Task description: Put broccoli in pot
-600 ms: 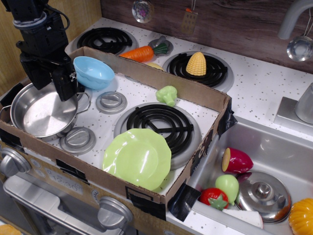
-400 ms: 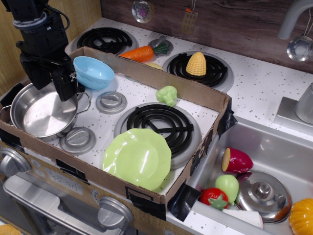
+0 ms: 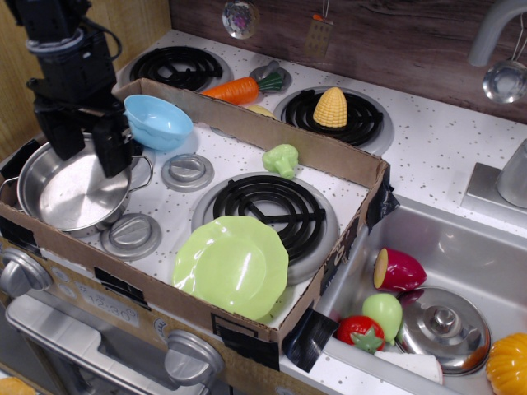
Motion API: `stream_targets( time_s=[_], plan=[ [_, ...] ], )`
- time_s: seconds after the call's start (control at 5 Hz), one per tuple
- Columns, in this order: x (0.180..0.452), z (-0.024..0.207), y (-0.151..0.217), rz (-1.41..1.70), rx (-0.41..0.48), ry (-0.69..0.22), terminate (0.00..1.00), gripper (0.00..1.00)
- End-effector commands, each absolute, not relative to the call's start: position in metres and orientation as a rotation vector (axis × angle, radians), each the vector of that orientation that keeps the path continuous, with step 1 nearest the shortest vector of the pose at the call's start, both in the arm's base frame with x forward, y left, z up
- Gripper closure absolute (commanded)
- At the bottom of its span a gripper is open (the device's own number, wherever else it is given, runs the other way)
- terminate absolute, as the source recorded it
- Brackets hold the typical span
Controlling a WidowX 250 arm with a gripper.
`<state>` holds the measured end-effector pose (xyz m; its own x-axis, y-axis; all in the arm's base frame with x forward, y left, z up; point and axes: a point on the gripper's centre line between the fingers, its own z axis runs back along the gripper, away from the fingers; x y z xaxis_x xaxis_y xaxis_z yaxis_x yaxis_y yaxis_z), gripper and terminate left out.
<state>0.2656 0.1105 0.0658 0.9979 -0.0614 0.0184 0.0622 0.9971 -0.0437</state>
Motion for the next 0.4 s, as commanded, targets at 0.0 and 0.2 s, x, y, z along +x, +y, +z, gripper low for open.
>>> stream_targets(
  time_s=[0.0,0.2],
  plan=[
    [0.283,0.119,0.097,-0.022,0.092,-0.105,0.0,0.0],
    [0.299,0.121,0.084,-0.006,0.121,-0.11,0.0,0.0]
  ],
)
